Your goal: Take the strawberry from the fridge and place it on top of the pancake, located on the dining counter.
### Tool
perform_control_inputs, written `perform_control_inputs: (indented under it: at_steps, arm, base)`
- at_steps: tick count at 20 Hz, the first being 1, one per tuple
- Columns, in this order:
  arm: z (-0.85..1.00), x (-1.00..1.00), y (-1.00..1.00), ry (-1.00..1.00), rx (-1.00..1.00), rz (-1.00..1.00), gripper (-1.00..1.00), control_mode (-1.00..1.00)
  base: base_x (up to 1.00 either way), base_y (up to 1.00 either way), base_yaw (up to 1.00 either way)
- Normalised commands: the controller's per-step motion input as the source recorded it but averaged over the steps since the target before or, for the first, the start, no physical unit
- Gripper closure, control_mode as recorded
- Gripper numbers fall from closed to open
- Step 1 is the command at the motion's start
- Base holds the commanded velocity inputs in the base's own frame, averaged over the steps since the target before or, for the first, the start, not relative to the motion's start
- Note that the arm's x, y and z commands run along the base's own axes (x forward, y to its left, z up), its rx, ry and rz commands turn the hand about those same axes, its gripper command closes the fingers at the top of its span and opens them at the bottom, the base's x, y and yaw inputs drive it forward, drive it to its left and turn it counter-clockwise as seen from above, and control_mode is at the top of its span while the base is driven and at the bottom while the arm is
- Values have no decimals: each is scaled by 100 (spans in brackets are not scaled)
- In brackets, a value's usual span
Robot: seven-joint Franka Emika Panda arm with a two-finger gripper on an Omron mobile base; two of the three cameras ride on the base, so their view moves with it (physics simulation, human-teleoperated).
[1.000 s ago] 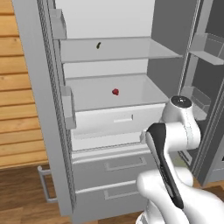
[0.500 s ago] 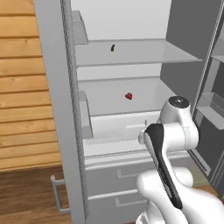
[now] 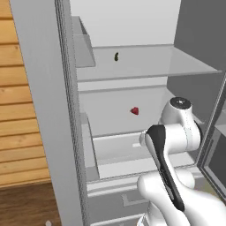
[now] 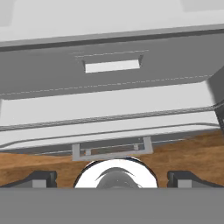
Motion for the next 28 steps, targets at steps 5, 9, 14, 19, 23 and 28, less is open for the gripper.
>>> perform_control_inputs:
  at_steps: [5, 9, 14, 19, 23, 28]
  arm:
    - [0, 0, 0, 0, 0, 0, -100, 100]
    - [0, 0, 0, 0, 0, 0, -100, 100]
    - [0, 8, 0, 0, 0, 0, -100, -100]
    - [18, 51, 0, -28, -3, 0, -100, -100]
    - [36, 47, 0, -28, 0, 0, -100, -100]
    - [29, 40, 2, -7, 0, 0, -100, -100]
  base:
    - [62, 0, -14]
    - [46, 2, -9]
    - [15, 0, 0]
    - [0, 0, 0]
    - [0, 0, 0]
    - [0, 0, 0]
